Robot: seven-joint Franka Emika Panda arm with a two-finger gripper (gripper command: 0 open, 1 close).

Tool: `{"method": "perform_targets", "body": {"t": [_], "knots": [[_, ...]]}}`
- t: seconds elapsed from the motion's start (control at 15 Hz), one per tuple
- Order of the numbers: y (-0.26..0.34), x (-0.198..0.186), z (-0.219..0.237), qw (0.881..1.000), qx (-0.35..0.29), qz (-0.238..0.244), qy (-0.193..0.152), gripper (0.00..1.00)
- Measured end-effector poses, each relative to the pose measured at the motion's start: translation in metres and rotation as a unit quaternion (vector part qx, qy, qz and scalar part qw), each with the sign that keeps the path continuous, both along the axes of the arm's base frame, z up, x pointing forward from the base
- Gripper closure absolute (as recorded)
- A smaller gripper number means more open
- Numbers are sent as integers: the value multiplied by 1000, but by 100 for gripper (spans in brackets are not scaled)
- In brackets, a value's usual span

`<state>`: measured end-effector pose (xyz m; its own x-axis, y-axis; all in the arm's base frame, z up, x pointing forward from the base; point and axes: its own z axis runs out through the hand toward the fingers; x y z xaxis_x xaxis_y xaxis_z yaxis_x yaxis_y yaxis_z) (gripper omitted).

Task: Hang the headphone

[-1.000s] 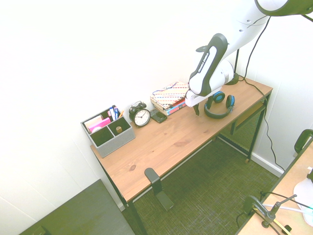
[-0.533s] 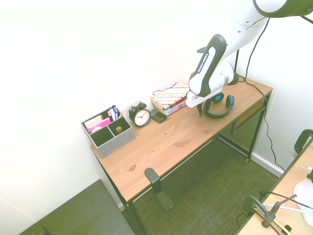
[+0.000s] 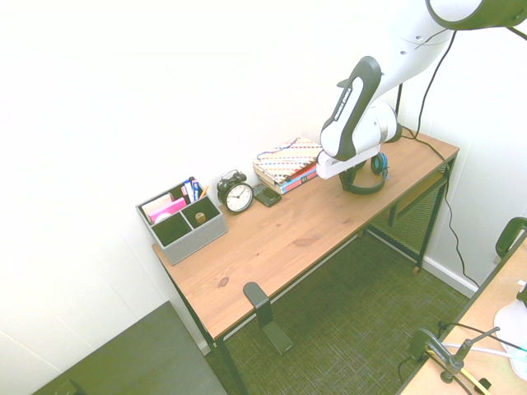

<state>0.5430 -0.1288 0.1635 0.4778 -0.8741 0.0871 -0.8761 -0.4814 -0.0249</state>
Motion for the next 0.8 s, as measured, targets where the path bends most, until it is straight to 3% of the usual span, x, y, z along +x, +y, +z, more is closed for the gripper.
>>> {"method": "perform_targets", "body": {"t": [0.33,0.6,0.8], "knots": [[-6,-7,78,998,46,-43,-2,100],[25,-53,144,998,53,-12,43,100],[101,-99,163,997,33,18,69,100]]}}
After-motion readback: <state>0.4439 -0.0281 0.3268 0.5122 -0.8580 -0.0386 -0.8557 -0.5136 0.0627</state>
